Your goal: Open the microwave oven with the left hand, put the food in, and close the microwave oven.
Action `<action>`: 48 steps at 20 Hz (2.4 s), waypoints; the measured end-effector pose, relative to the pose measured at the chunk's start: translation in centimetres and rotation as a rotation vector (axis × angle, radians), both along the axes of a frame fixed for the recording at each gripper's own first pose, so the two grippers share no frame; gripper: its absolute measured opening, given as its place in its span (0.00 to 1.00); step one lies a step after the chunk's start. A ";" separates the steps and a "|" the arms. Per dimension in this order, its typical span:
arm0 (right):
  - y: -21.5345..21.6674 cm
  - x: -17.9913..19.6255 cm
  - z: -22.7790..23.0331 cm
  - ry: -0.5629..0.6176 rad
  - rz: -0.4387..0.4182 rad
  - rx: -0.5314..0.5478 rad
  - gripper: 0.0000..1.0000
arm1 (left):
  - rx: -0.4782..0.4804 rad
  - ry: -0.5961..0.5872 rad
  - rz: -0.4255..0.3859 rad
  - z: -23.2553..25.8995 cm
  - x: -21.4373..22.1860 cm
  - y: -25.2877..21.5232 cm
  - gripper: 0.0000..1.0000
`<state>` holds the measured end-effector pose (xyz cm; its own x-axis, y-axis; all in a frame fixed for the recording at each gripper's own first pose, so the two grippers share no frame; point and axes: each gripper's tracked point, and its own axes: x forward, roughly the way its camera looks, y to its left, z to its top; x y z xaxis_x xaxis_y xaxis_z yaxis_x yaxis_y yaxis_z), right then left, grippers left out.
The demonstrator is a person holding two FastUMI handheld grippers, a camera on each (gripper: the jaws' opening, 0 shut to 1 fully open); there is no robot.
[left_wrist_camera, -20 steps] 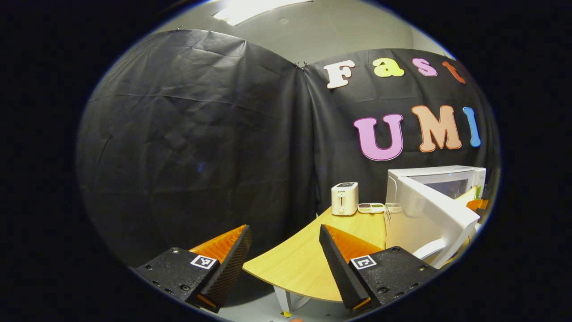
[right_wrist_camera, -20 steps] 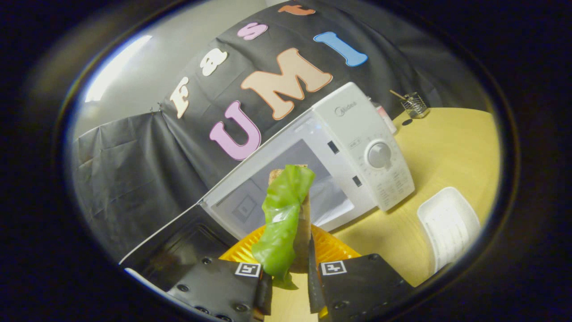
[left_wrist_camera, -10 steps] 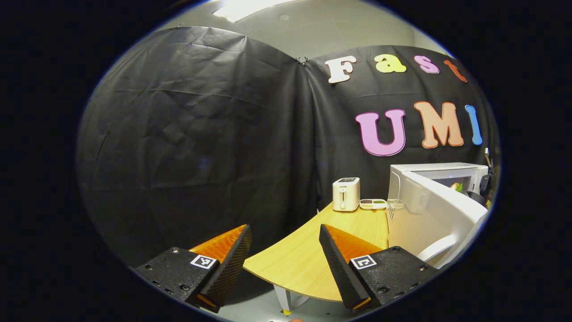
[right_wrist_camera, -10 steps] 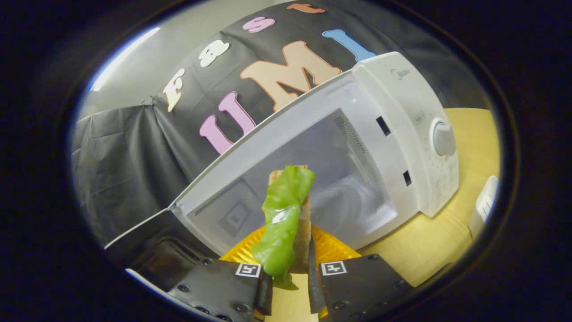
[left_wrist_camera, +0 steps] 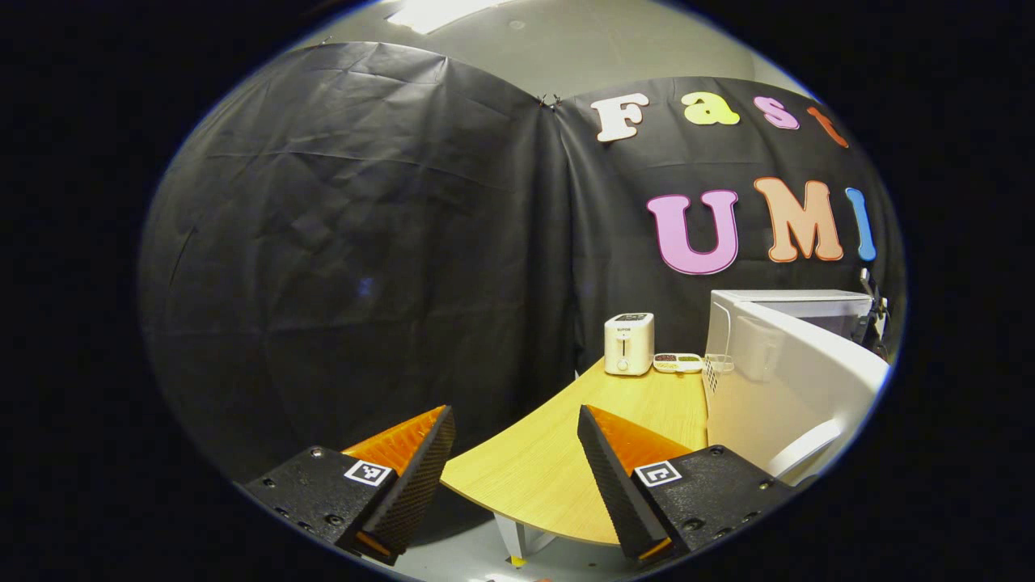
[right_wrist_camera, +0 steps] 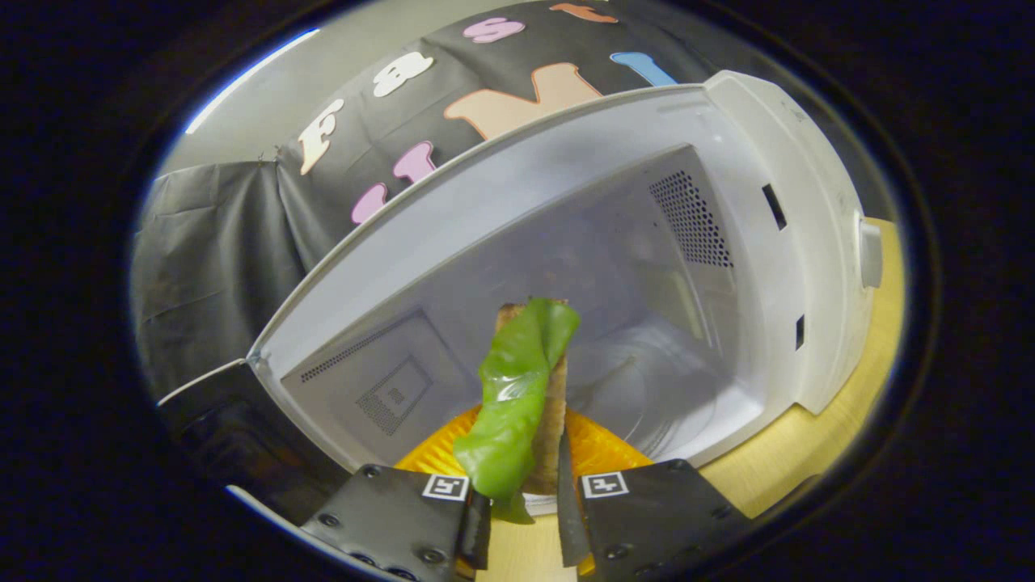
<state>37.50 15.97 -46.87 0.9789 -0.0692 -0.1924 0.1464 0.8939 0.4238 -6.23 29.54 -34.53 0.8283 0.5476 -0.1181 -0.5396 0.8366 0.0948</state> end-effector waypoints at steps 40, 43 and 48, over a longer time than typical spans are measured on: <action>-4.6 -15.0 10.2 -0.098 0.204 -0.484 0.98 | 0.000 -0.076 -0.183 2.2 0.7 -5.8 0.09; -7.0 -18.1 12.2 -0.120 0.195 -0.485 0.97 | -0.013 -0.075 -0.212 2.2 0.9 -6.8 0.01; -13.7 -23.1 14.8 -0.136 0.101 -0.525 0.98 | -0.014 -0.090 -0.223 2.7 0.7 -7.8 0.01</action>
<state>14.41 2.27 -32.05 0.9992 -0.0266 -0.0283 0.0244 0.9970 -0.0739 -5.58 21.74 -31.78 0.9363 0.3484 -0.0450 -0.3467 0.9370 0.0420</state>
